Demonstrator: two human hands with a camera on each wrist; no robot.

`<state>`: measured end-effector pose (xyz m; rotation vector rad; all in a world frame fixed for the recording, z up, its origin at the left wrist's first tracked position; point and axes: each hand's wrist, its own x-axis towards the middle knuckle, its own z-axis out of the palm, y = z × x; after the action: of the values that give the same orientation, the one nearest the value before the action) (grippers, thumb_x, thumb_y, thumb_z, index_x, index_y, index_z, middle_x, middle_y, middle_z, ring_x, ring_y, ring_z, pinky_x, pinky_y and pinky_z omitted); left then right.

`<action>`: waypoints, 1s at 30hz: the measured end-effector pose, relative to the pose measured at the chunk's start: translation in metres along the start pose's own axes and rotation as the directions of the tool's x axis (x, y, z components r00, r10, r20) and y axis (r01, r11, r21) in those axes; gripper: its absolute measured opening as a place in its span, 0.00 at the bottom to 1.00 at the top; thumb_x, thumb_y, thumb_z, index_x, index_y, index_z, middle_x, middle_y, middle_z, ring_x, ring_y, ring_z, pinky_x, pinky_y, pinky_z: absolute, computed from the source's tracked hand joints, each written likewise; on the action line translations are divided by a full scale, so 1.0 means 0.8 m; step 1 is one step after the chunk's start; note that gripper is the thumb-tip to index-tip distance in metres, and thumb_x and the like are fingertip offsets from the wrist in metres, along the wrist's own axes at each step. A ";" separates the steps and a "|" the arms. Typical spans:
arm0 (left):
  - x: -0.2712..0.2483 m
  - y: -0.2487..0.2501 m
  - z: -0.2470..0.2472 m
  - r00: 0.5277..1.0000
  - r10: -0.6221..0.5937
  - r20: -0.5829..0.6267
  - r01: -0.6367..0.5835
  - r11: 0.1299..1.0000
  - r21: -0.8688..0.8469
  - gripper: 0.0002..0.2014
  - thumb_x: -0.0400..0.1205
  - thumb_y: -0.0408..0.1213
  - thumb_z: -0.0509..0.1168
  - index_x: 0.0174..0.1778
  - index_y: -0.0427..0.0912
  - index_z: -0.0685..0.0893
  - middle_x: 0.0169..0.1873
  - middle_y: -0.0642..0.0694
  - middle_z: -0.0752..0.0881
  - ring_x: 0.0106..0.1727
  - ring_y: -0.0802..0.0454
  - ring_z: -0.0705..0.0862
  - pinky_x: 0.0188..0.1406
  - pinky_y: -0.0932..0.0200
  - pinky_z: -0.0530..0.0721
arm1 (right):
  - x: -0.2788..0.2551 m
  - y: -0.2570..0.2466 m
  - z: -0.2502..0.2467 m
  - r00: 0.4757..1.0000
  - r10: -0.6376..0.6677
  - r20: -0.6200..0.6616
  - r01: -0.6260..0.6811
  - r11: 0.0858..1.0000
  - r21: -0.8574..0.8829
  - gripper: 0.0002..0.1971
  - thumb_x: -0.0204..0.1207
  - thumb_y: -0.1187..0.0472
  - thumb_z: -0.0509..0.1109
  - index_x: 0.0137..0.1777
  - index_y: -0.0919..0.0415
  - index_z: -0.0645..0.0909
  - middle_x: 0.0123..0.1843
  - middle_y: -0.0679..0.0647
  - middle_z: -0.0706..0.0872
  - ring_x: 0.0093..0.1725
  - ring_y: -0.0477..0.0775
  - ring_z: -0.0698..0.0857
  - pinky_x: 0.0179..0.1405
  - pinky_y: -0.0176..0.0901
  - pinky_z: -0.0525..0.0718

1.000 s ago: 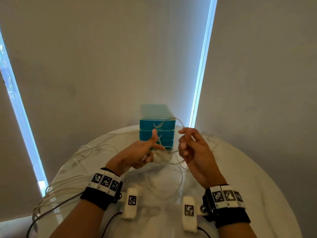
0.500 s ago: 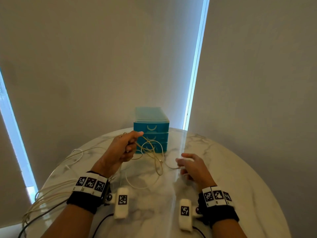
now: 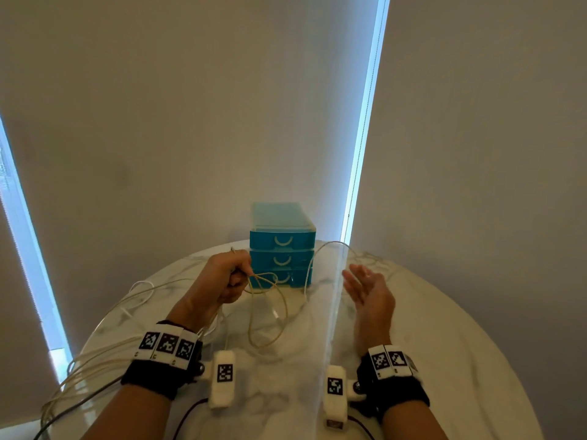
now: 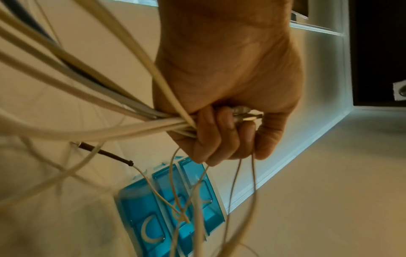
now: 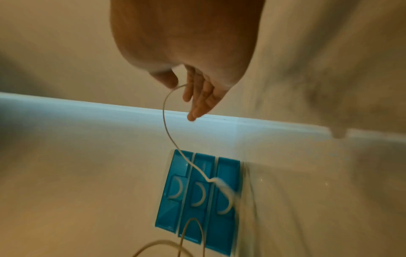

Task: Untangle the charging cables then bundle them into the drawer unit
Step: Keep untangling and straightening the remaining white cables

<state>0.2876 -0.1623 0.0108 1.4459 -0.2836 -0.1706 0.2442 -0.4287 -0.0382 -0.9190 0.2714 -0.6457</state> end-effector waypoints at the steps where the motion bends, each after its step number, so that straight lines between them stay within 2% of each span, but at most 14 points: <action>1: 0.001 -0.001 0.001 1.000 -0.005 -0.024 0.006 0.999 0.048 0.17 0.80 0.27 0.60 0.27 0.47 0.71 0.25 0.46 0.65 0.21 0.53 0.58 0.23 0.58 0.51 | 0.000 -0.008 0.002 0.998 -0.058 -0.032 0.059 0.998 0.029 0.15 0.93 0.62 0.61 0.66 0.66 0.88 0.61 0.61 0.96 0.59 0.58 0.96 0.65 0.53 0.91; 4: 0.001 -0.004 0.002 0.997 -0.028 -0.066 0.037 0.990 0.133 0.17 0.79 0.25 0.62 0.26 0.46 0.73 0.25 0.45 0.67 0.20 0.52 0.59 0.21 0.62 0.55 | -0.007 -0.022 0.006 0.945 -0.295 -0.142 0.278 0.952 -0.128 0.12 0.94 0.65 0.61 0.61 0.59 0.86 0.59 0.59 0.95 0.55 0.54 0.96 0.58 0.46 0.93; 6: 0.001 -0.003 0.003 0.996 -0.045 -0.072 0.057 0.983 0.172 0.12 0.82 0.27 0.64 0.33 0.43 0.75 0.26 0.45 0.68 0.21 0.53 0.60 0.21 0.63 0.56 | -0.016 -0.029 0.007 0.921 -0.382 -0.081 0.360 0.911 -0.201 0.12 0.95 0.68 0.57 0.61 0.55 0.81 0.58 0.57 0.94 0.48 0.51 0.96 0.52 0.45 0.93; 8: 0.002 -0.004 0.006 0.994 -0.083 -0.068 0.098 0.961 0.260 0.08 0.86 0.32 0.65 0.41 0.40 0.78 0.27 0.45 0.72 0.22 0.54 0.62 0.21 0.62 0.59 | -0.027 -0.035 0.013 0.928 -0.368 0.052 0.370 0.905 -0.210 0.10 0.95 0.68 0.56 0.63 0.52 0.74 0.55 0.56 0.94 0.37 0.50 0.89 0.40 0.41 0.87; 11: 0.010 -0.012 0.010 0.983 -0.093 -0.159 0.147 0.916 0.372 0.15 0.89 0.46 0.70 0.41 0.39 0.82 0.28 0.44 0.79 0.22 0.54 0.69 0.22 0.61 0.66 | -0.042 -0.035 0.027 0.952 -0.245 0.181 0.285 0.928 -0.239 0.15 0.93 0.71 0.57 0.68 0.49 0.67 0.47 0.55 0.92 0.31 0.48 0.78 0.28 0.37 0.77; 13: 0.009 -0.013 0.011 0.958 0.029 -0.284 0.119 0.864 0.489 0.23 0.87 0.59 0.72 0.38 0.43 0.82 0.32 0.44 0.87 0.28 0.51 0.79 0.28 0.57 0.78 | -0.049 -0.030 0.036 0.960 -0.101 0.262 0.173 0.948 -0.269 0.21 0.88 0.75 0.56 0.68 0.46 0.68 0.40 0.55 0.87 0.26 0.47 0.74 0.23 0.37 0.72; 15: 0.006 -0.010 0.012 0.935 0.144 -0.323 0.076 0.811 0.580 0.25 0.86 0.65 0.69 0.38 0.45 0.81 0.37 0.42 0.91 0.36 0.47 0.85 0.41 0.51 0.85 | -0.053 -0.028 0.040 0.921 0.135 0.366 0.029 0.911 -0.411 0.25 0.86 0.76 0.58 0.72 0.46 0.70 0.37 0.56 0.84 0.23 0.46 0.70 0.19 0.38 0.68; 18: 0.005 -0.009 0.010 0.929 0.203 -0.309 0.063 0.737 0.673 0.32 0.88 0.69 0.63 0.36 0.40 0.84 0.37 0.34 0.93 0.35 0.41 0.88 0.46 0.47 0.88 | -0.057 -0.024 0.037 0.773 0.476 0.419 0.018 0.644 -0.765 0.21 0.91 0.66 0.58 0.79 0.43 0.69 0.37 0.55 0.84 0.23 0.45 0.71 0.19 0.37 0.68; 20: 0.009 -0.011 0.006 0.928 0.222 -0.301 0.071 0.685 0.725 0.35 0.89 0.68 0.61 0.34 0.40 0.88 0.35 0.39 0.93 0.38 0.43 0.91 0.52 0.45 0.89 | -0.058 -0.020 0.036 0.789 0.485 0.376 0.110 0.491 -0.864 0.15 0.96 0.52 0.54 0.80 0.44 0.66 0.39 0.55 0.86 0.25 0.45 0.74 0.19 0.35 0.70; 22: 0.010 -0.013 0.003 0.934 0.245 -0.261 0.039 0.655 0.754 0.28 0.90 0.62 0.63 0.35 0.48 0.96 0.35 0.51 0.94 0.37 0.59 0.90 0.51 0.53 0.89 | -0.052 -0.016 0.034 0.858 0.383 0.343 0.150 0.452 -0.880 0.16 0.96 0.51 0.55 0.81 0.47 0.64 0.45 0.58 0.89 0.32 0.49 0.81 0.19 0.34 0.74; 24: 0.007 -0.009 0.004 0.930 0.285 -0.230 -0.002 0.632 0.775 0.23 0.90 0.56 0.67 0.32 0.54 0.96 0.34 0.56 0.94 0.36 0.64 0.88 0.45 0.59 0.84 | -0.054 -0.017 0.033 0.889 0.289 0.355 0.232 0.385 -0.893 0.20 0.95 0.54 0.59 0.84 0.52 0.63 0.53 0.60 0.91 0.45 0.54 0.90 0.32 0.37 0.87; 26: 0.005 -0.005 0.005 0.923 0.295 -0.248 0.004 0.635 0.772 0.17 0.87 0.55 0.72 0.36 0.52 0.95 0.35 0.59 0.91 0.39 0.64 0.87 0.47 0.57 0.84 | -0.051 -0.019 0.033 0.859 0.266 0.438 0.410 0.154 -0.899 0.23 0.94 0.58 0.62 0.87 0.51 0.70 0.70 0.64 0.88 0.64 0.65 0.91 0.63 0.53 0.91; 28: 0.003 -0.003 0.005 0.926 0.256 -0.276 0.058 0.627 0.777 0.12 0.82 0.56 0.78 0.43 0.52 0.90 0.40 0.59 0.89 0.44 0.62 0.86 0.49 0.54 0.84 | -0.063 -0.029 0.036 0.818 0.350 0.458 0.506 -0.058 -0.860 0.26 0.94 0.67 0.60 0.89 0.48 0.73 0.90 0.61 0.73 0.79 0.75 0.81 0.86 0.64 0.74; 30: 0.002 -0.004 0.004 0.931 0.211 -0.296 0.115 0.603 0.790 0.15 0.79 0.56 0.81 0.47 0.52 0.85 0.42 0.57 0.89 0.44 0.60 0.85 0.47 0.53 0.83 | -0.064 -0.032 0.035 0.823 0.372 0.429 0.504 -0.131 -0.854 0.29 0.94 0.69 0.58 0.93 0.52 0.64 0.92 0.57 0.71 0.77 0.75 0.84 0.91 0.75 0.60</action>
<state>0.2885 -0.1659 0.0080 2.3393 -0.0790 0.3328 0.2073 -0.3900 -0.0038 -2.7577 0.1002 -0.0111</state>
